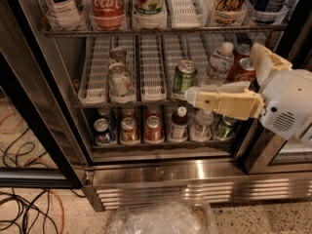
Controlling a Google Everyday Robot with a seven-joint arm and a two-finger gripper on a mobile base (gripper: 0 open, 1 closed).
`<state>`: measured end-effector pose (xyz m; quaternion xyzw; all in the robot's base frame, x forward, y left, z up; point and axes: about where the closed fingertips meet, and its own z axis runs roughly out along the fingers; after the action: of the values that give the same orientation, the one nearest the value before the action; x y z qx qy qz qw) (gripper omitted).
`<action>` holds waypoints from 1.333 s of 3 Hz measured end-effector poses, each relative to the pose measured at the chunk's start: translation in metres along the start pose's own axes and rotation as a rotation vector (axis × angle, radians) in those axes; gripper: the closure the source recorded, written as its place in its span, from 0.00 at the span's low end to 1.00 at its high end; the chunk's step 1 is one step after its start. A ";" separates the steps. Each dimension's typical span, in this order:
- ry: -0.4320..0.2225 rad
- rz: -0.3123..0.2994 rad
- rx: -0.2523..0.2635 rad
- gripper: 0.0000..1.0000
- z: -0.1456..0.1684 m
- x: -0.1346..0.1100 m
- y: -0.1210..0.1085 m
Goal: Pick orange can from top shelf of fridge
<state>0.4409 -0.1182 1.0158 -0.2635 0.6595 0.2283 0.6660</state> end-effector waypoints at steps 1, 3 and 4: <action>-0.002 -0.010 0.023 0.00 -0.009 0.002 -0.012; -0.001 -0.062 0.008 0.00 -0.026 -0.002 -0.038; -0.027 -0.094 0.022 0.00 -0.021 -0.013 -0.061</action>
Offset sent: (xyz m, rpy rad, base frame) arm 0.0033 -0.0545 -0.0043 -0.0490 -0.0367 -0.0125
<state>0.4643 -0.1776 1.0320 -0.2838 0.6398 0.1927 0.6877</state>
